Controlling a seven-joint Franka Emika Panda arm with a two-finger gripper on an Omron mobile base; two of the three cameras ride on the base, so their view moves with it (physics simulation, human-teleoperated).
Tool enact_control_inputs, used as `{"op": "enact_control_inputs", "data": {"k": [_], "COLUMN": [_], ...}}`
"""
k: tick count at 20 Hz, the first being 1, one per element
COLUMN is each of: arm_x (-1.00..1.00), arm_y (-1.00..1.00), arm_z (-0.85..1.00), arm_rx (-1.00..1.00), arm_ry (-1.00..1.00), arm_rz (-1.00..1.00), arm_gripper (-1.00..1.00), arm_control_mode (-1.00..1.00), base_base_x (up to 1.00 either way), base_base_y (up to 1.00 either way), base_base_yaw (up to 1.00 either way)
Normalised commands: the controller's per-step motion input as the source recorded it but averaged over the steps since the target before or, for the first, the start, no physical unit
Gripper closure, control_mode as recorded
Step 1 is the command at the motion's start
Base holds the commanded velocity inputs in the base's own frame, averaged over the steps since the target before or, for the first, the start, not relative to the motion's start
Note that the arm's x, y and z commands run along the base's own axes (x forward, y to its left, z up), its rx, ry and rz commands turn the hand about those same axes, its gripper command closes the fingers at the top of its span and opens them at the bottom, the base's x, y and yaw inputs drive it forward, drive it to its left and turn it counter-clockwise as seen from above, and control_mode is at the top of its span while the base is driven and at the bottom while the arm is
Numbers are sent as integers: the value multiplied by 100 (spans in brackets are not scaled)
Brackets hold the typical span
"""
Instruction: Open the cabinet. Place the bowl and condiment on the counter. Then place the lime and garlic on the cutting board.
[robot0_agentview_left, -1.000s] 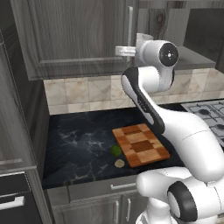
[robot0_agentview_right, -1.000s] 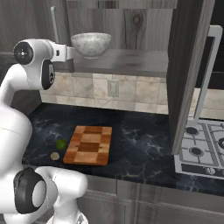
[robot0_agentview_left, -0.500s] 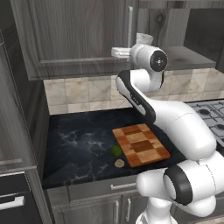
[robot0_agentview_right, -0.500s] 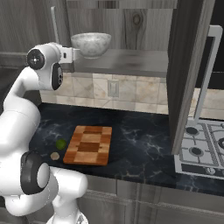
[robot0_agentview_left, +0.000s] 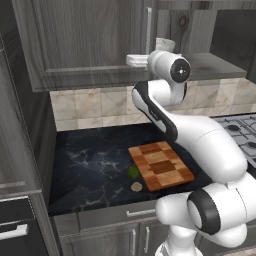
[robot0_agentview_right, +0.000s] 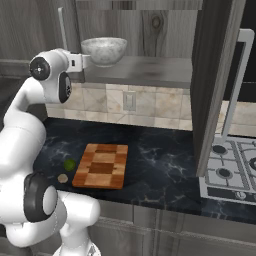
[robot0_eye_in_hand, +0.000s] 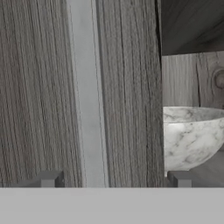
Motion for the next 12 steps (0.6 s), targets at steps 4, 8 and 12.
{"op": "enact_control_inputs", "data": {"k": [4,8,12], "arm_x": [0,0,-3], "arm_y": [0,0,0], "arm_z": [0,0,16], "arm_rx": [0,0,0], "arm_ry": [0,0,0], "arm_rz": [0,0,0], "arm_gripper": [100,100,100], "arm_control_mode": [-100,-100,-100], "base_base_x": [0,0,0], "base_base_y": [0,0,0], "base_base_yaw": [0,0,0]}}
